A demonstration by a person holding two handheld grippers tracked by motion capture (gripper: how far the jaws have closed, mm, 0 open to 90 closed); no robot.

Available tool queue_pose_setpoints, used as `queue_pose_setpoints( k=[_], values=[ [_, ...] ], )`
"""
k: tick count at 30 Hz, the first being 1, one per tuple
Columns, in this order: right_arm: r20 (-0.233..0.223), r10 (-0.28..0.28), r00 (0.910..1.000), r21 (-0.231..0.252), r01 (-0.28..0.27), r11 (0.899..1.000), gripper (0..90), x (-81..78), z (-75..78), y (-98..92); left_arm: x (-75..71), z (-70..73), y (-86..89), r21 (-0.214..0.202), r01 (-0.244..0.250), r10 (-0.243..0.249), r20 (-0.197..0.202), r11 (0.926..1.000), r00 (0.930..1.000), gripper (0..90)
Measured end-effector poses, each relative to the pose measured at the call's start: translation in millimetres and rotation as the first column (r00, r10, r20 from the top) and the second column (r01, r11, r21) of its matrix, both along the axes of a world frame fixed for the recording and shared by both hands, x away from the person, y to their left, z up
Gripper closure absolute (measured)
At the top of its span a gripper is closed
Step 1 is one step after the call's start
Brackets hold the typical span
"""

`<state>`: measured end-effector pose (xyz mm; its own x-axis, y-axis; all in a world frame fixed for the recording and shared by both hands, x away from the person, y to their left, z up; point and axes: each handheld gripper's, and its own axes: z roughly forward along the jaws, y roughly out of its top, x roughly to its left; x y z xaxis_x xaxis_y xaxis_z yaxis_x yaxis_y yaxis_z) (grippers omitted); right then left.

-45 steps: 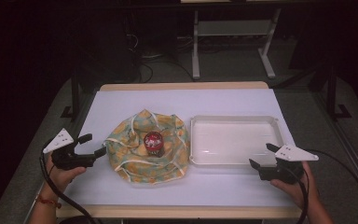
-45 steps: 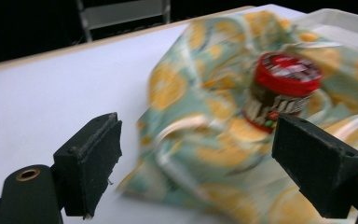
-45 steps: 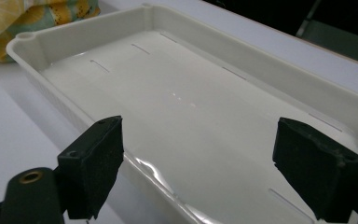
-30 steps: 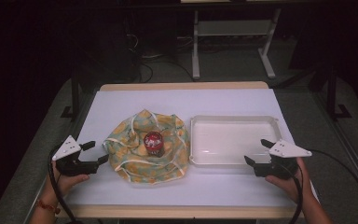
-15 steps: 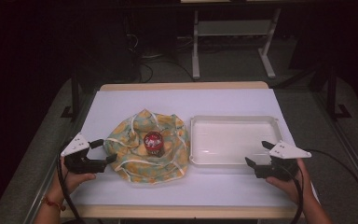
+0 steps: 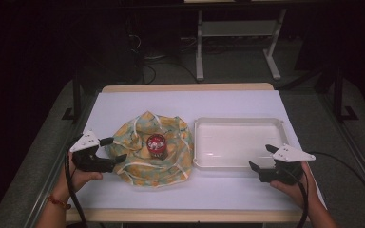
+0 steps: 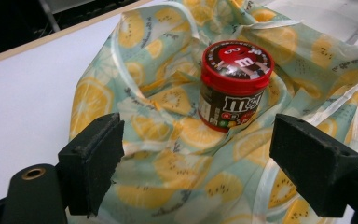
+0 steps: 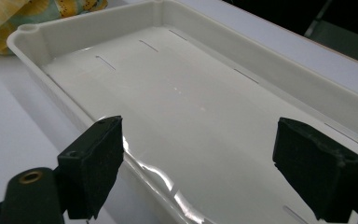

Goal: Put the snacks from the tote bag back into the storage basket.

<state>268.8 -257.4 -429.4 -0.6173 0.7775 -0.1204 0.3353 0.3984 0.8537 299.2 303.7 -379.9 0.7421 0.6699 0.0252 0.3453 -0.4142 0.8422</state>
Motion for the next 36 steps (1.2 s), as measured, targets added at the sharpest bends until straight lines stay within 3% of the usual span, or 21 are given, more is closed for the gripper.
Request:
queue_pose_setpoints(
  k=[8, 21, 32, 36],
  values=[
    [-0.006, 0.001, 1.0, -0.004, -0.001, 1.0, 15.6, -0.1, -0.7, 0.5, 7.9, 4.8, -14.7, 0.036, 0.046, -0.046, -0.011, 0.9983, 0.9989, 15.0],
    [-0.012, 0.001, 0.9999, -0.004, -0.001, 1.0, 15.6, 0.0, -1.5, 0.1, 24.6, 16.8, -41.8, 0.058, 0.104, -0.104, -0.01, 0.9928, 0.9945, 15.0],
    [-0.012, -0.001, 0.9999, -0.001, 0.001, 1.0, 15.7, -0.1, -1.5, 0.0, 41.3, 13.6, -61.0, 0.119, 0.146, -0.141, -0.044, 0.9822, 0.989, 15.6],
    [-0.015, 0.001, 0.9999, -0.005, -0.001, 1.0, 15.6, -0.1, -1.9, 0.0, 45.3, 13.1, -65.6, 0.151, 0.169, -0.163, -0.051, 0.9741, 0.9853, 19.8]
  ],
)
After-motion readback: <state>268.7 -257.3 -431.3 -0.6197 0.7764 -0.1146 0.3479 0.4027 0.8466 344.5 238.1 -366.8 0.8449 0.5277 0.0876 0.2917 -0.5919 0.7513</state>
